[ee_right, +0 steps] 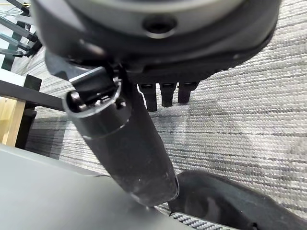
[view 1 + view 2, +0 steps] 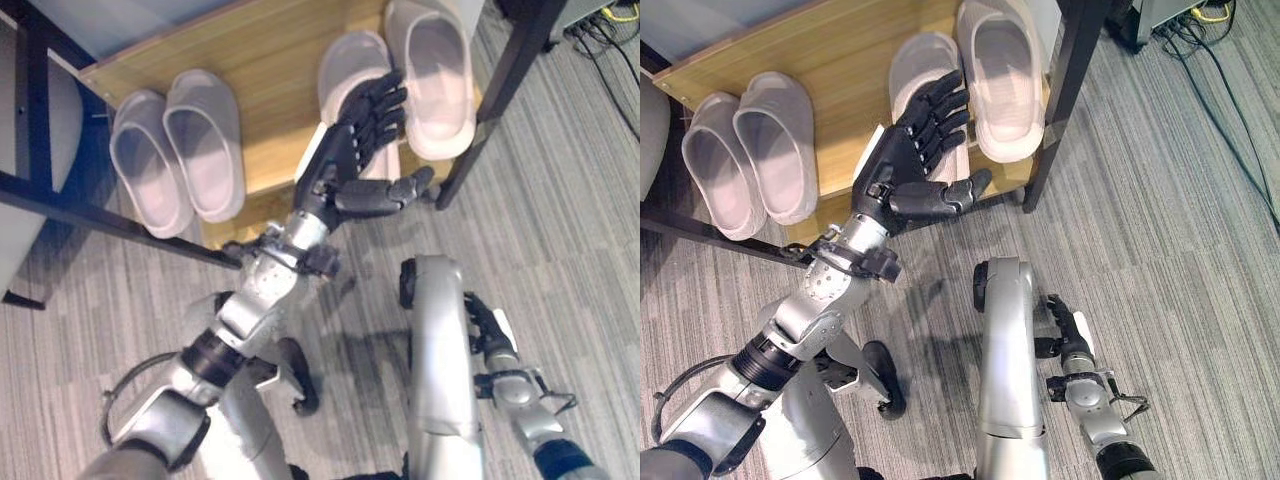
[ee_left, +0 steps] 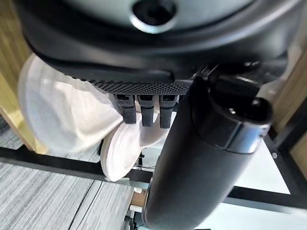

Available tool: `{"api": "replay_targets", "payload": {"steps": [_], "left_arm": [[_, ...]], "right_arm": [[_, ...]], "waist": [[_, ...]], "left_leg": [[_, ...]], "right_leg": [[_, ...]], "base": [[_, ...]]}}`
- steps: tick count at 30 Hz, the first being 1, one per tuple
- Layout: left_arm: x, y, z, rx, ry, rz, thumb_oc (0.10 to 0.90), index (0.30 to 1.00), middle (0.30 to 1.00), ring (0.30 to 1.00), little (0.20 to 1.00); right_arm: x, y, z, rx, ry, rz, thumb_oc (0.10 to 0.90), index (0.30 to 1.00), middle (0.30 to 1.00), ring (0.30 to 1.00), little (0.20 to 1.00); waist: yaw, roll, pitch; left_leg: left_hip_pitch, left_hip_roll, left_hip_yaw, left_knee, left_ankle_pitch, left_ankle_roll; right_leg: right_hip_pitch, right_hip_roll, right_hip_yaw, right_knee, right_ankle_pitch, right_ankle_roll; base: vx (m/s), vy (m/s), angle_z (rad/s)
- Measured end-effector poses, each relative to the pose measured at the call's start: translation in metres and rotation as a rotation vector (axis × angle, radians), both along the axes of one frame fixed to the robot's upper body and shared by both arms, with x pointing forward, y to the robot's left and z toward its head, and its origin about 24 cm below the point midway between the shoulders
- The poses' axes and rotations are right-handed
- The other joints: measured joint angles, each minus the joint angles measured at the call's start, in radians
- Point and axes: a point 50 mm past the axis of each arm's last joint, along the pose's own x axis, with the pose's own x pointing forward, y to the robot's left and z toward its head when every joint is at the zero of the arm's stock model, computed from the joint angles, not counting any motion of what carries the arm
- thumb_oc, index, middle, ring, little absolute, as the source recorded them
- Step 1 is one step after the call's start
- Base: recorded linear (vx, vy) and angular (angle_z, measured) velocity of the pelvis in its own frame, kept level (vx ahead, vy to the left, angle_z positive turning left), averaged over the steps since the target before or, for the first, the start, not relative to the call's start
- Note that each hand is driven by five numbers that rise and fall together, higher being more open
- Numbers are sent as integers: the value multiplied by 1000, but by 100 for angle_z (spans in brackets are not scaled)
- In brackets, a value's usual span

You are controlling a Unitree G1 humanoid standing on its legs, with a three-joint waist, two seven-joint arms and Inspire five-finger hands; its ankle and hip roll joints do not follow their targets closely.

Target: Arrange the slippers neatly on the shoe rack.

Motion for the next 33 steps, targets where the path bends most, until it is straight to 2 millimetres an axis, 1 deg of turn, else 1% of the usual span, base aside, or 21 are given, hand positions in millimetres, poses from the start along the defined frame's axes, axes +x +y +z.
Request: {"api": "replay_targets", "payload": {"steps": [1,6,14,22,28,33], "left_arm": [[4,-2,3,27,-15,15,800,900,900,900,900],[16,-6,17,54,-43,51,800,900,900,900,900],[40,4,39,75,-58,171,800,900,900,900,900],[51,10,47,95,-57,226,800,900,900,900,900],[48,9,47,85,-61,221,800,900,900,900,900],[31,1,45,50,-93,153,800,900,900,900,900]], "right_arm": [[0,0,0,-7,1,7,800,900,900,900,900],[0,1,-2,-15,9,18,800,900,900,900,900],[4,5,-2,-18,3,47,800,900,900,900,900],[4,6,-5,-22,12,57,800,900,900,900,900],[5,7,-5,-25,15,63,800,900,900,900,900],[6,7,-5,-25,14,63,800,900,900,900,900]], "waist": [[1,0,0],[-6,-3,0],[-27,-9,0],[-28,-16,-1],[-27,-21,-2],[-24,-21,-3]], "left_leg": [[0,1,0,0,-1,1],[0,3,1,3,-4,-1],[2,6,1,7,-9,6],[16,18,6,7,-11,4],[15,18,6,7,-11,4],[15,16,7,8,-11,2]], "right_leg": [[0,0,0,-1,0,0],[-2,1,0,-1,0,0],[-2,6,2,-1,0,1],[0,15,5,-1,1,2],[-1,14,6,1,1,2],[-1,10,6,3,1,2]], "base": [[17,11,-3],[0,0,0],[0,0,0],[3,2,-3],[0,0,0],[0,-11,1]]}}
